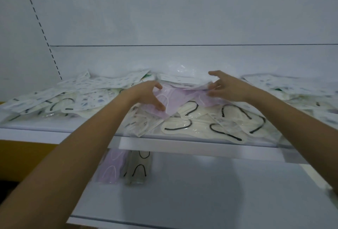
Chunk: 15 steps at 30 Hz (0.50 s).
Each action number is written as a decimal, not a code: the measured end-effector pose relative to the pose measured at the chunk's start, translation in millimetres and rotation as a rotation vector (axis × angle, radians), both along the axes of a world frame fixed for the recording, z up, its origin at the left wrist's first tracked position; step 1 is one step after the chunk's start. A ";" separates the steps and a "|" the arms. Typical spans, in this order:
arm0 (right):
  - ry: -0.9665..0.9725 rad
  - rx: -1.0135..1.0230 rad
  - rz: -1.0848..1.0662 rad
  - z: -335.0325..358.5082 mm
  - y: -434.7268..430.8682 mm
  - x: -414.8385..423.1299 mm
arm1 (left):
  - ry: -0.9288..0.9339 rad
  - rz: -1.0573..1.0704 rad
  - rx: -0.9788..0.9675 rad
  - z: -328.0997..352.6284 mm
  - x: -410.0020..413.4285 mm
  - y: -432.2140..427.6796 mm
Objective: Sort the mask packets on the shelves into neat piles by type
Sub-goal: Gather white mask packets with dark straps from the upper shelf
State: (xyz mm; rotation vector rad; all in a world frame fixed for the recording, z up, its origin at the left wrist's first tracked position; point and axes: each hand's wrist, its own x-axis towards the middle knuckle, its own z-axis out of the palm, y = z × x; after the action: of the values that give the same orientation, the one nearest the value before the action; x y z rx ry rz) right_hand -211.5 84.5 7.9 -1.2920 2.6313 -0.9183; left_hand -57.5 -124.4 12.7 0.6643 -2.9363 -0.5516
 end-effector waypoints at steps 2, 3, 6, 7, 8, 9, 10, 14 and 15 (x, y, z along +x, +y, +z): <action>0.048 0.232 0.043 -3.9 3.6 3.6 | -0.026 0.006 0.016 8.1 3.6 1.2; 0.081 0.313 0.040 -6.3 4.7 5.4 | -0.044 0.013 0.072 11.8 5.6 0.8; 0.152 0.305 0.036 -10.9 4.3 9.2 | -0.077 0.041 0.278 17.7 13.0 -1.5; 0.164 0.258 0.035 -10.4 3.9 11.2 | -0.071 0.055 0.311 17.6 16.1 -2.4; 0.171 0.215 0.036 -8.9 3.8 14.3 | -0.058 0.064 0.339 16.0 19.5 -3.4; 0.177 0.176 0.039 -7.6 2.9 18.4 | -0.039 0.068 0.365 13.8 22.9 -4.6; 0.182 0.134 0.044 -6.1 1.7 23.9 | -0.016 0.070 0.390 11.1 26.4 -6.0; 0.179 -0.098 0.039 1.5 -10.9 52.1 | 0.014 0.083 0.487 2.8 42.6 -10.2; 0.179 -0.196 0.016 4.0 -16.5 58.8 | 0.011 0.078 0.488 2.8 48.1 -10.5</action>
State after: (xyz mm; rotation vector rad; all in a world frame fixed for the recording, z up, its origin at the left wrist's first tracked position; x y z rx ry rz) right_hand -152.7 67.9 11.9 -1.5028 2.7147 -1.1326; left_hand -9.4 -134.9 15.5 0.8048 -2.7581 -1.2751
